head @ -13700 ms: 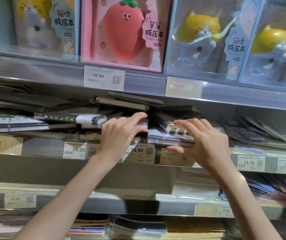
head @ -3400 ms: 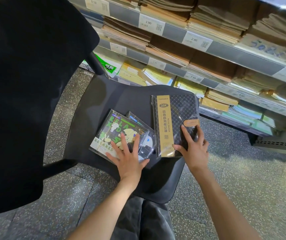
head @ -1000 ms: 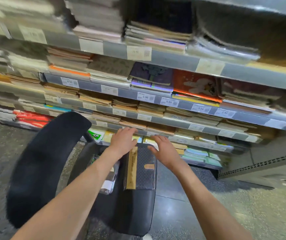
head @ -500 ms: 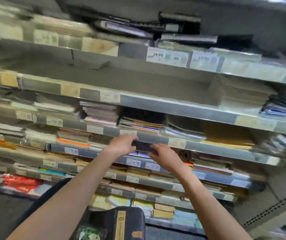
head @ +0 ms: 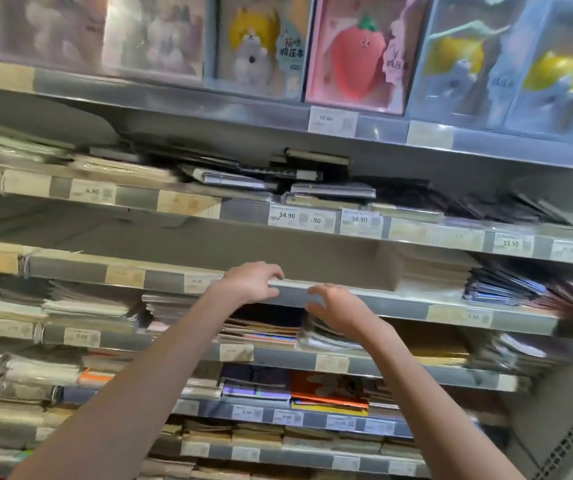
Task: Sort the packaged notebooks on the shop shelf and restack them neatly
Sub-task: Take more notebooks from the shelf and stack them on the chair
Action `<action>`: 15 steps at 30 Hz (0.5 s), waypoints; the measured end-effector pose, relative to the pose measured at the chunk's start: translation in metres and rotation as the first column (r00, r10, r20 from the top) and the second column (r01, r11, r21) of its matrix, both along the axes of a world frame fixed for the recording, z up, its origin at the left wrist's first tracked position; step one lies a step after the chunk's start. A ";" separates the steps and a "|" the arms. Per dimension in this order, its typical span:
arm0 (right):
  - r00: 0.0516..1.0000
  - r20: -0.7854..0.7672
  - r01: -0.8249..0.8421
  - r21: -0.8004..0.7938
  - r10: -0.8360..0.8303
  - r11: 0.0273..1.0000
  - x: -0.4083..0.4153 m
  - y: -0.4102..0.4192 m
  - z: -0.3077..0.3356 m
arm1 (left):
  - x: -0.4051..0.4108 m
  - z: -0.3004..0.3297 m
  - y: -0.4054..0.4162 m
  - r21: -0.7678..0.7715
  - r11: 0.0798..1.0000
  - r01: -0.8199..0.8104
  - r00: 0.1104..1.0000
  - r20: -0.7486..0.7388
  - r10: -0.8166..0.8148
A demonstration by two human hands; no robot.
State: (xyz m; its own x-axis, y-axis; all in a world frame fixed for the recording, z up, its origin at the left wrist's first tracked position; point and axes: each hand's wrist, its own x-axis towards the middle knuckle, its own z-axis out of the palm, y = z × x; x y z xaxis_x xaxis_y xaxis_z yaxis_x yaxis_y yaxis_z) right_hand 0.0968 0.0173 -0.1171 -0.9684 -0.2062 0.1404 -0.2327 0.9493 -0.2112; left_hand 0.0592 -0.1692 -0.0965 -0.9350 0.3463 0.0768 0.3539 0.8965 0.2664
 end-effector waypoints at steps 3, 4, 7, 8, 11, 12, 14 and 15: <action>0.999 -0.042 0.000 0.016 0.001 1.000 -0.002 0.008 0.021 | -0.003 0.019 0.006 -0.024 0.999 0.030 1.000 -0.001 -0.030; 0.999 -0.048 0.002 0.019 -0.001 1.000 -0.003 0.011 0.028 | -0.004 0.026 0.008 -0.025 0.999 0.034 0.999 0.003 -0.034; 0.998 -0.061 0.028 0.036 -0.025 0.999 -0.009 0.024 0.051 | -0.009 0.049 0.017 -0.039 0.998 0.039 0.999 -0.013 -0.039; 0.997 -0.079 0.028 0.047 -0.024 0.999 -0.012 0.029 0.058 | -0.011 0.057 0.021 -0.048 0.998 0.040 0.999 -0.016 -0.041; 0.993 -0.118 0.012 0.072 -0.003 0.997 -0.022 0.042 0.079 | -0.016 0.083 0.035 -0.059 0.997 0.041 0.999 -0.027 -0.042; 0.992 -0.125 0.005 0.076 0.005 0.997 -0.025 0.045 0.088 | -0.017 0.091 0.039 -0.050 0.998 0.034 0.998 -0.048 -0.036; 0.988 -0.153 -0.009 0.064 0.018 0.998 -0.030 0.052 0.106 | -0.019 0.107 0.046 -0.018 1.000 0.017 0.993 -0.117 -0.019; 0.984 -0.178 -0.018 0.058 0.028 0.998 -0.033 0.056 0.115 | -0.020 0.113 0.048 -0.004 1.000 0.012 0.988 -0.157 -0.012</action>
State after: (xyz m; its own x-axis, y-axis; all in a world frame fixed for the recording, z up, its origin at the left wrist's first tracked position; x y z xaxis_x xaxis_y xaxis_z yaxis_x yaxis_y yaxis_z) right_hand 0.0640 0.0729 -0.0021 -0.9235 -0.2406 0.2987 -0.2840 0.9524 -0.1110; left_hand 0.0391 -0.1216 0.0163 -0.9073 0.3577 0.2210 0.4017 0.8927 0.2043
